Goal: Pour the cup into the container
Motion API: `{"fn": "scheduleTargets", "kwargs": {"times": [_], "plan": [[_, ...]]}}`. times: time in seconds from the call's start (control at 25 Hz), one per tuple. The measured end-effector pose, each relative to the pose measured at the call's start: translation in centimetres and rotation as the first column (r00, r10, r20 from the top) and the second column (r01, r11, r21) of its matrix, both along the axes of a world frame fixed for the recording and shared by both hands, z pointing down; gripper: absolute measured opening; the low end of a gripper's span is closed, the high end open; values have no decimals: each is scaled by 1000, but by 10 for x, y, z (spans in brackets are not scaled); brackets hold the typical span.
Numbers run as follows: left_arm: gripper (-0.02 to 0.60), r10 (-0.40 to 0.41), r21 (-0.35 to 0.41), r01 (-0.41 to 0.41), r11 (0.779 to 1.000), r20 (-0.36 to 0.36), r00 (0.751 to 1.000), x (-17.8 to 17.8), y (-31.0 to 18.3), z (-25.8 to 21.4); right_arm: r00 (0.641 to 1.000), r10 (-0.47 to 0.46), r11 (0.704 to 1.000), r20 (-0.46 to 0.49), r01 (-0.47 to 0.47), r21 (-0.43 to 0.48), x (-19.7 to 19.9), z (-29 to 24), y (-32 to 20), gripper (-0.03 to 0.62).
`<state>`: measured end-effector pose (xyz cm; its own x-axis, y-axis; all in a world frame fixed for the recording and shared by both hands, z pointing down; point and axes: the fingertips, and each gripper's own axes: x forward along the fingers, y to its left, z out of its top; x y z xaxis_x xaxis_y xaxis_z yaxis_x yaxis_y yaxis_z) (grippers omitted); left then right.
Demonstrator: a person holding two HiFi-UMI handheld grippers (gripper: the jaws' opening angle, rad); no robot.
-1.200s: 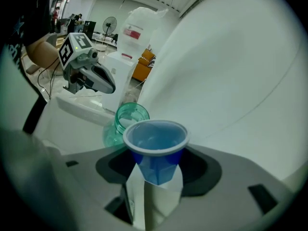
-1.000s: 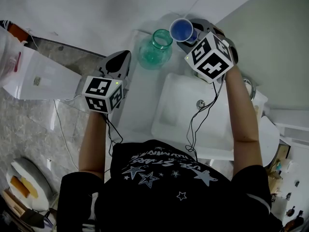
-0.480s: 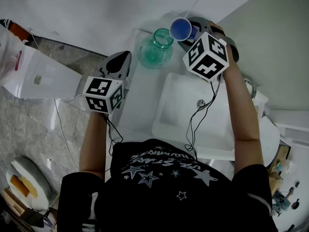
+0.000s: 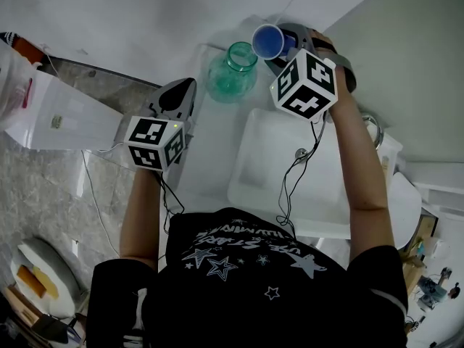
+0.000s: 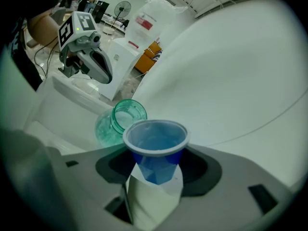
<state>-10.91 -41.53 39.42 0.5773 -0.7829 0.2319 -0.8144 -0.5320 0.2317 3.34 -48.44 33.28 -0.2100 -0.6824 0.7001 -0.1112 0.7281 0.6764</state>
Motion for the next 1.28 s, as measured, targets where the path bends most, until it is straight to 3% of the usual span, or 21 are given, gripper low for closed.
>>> {"fn": "scheduleTargets", "kwargs": {"times": [0.12,0.24,0.52,0.72,0.96,1.28], "plan": [[9,-1,1,1,1000,-1,1000,-2,1,0,1000,6,1000,25,-6,-1,-3,0,1,272],[9,0,3,0,1000,-1,1000,-3,3,-2,993,35,999,111,-32,-31,-6,-1,3,272],[9,-4,4,4,1000,-2,1000,-6,12,-6,935,121,990,334,-89,-110,-8,-6,12,272],[9,-8,7,8,1000,2,1000,-9,27,-10,855,169,984,491,-118,-133,-7,-16,28,272],[9,-5,14,5,1000,10,1000,-5,53,-16,771,172,985,613,-122,-123,1,-24,59,273],[9,-8,14,7,1000,29,1000,2,98,-12,649,131,989,749,-30,-147,-12,-9,123,275]]}}
